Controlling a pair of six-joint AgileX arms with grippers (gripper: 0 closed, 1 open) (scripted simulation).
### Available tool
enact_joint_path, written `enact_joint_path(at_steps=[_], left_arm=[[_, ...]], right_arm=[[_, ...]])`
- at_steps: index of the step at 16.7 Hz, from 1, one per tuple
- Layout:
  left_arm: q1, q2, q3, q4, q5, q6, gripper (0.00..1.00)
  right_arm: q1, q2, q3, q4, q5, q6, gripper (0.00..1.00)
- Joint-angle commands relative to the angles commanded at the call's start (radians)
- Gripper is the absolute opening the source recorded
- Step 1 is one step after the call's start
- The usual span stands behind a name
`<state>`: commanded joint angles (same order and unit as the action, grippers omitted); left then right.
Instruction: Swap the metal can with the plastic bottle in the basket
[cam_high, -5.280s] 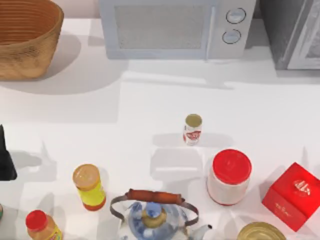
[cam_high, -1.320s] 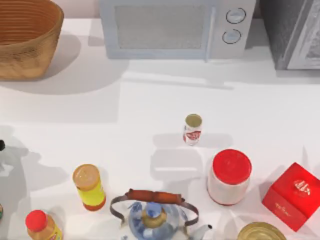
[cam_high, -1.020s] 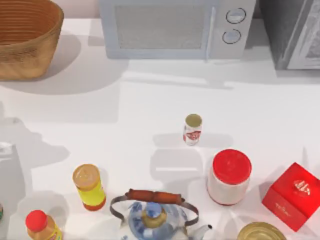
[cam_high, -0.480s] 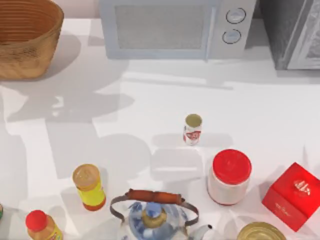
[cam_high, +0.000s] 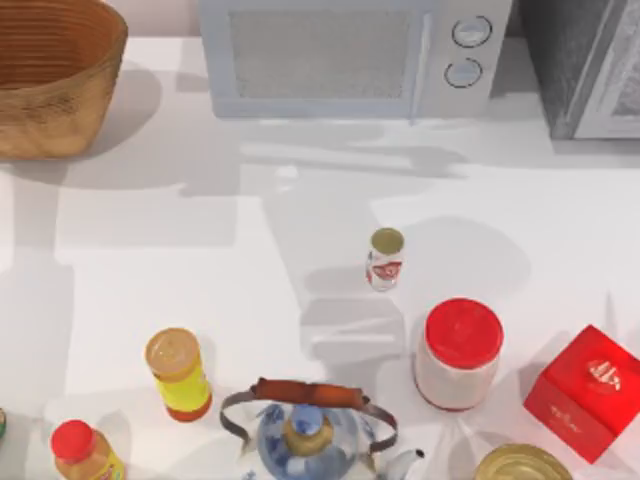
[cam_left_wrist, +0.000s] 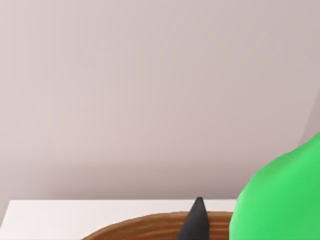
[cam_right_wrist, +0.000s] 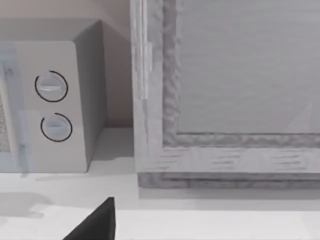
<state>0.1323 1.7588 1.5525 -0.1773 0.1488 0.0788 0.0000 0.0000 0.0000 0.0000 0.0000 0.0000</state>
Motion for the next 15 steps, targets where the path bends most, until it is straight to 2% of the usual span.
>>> enact_joint_path(at_steps=[6, 15], left_arm=[[0.001, -0.001, 0.003, 0.003, 0.001, 0.001, 0.00], [-0.017, 0.179, 0.046, 0.133, -0.011, -0.006, 0.00]], right_arm=[[0.000, 0.000, 0.000, 0.000, 0.000, 0.000, 1.00], [0.000, 0.000, 0.000, 0.000, 0.000, 0.000, 1.00]])
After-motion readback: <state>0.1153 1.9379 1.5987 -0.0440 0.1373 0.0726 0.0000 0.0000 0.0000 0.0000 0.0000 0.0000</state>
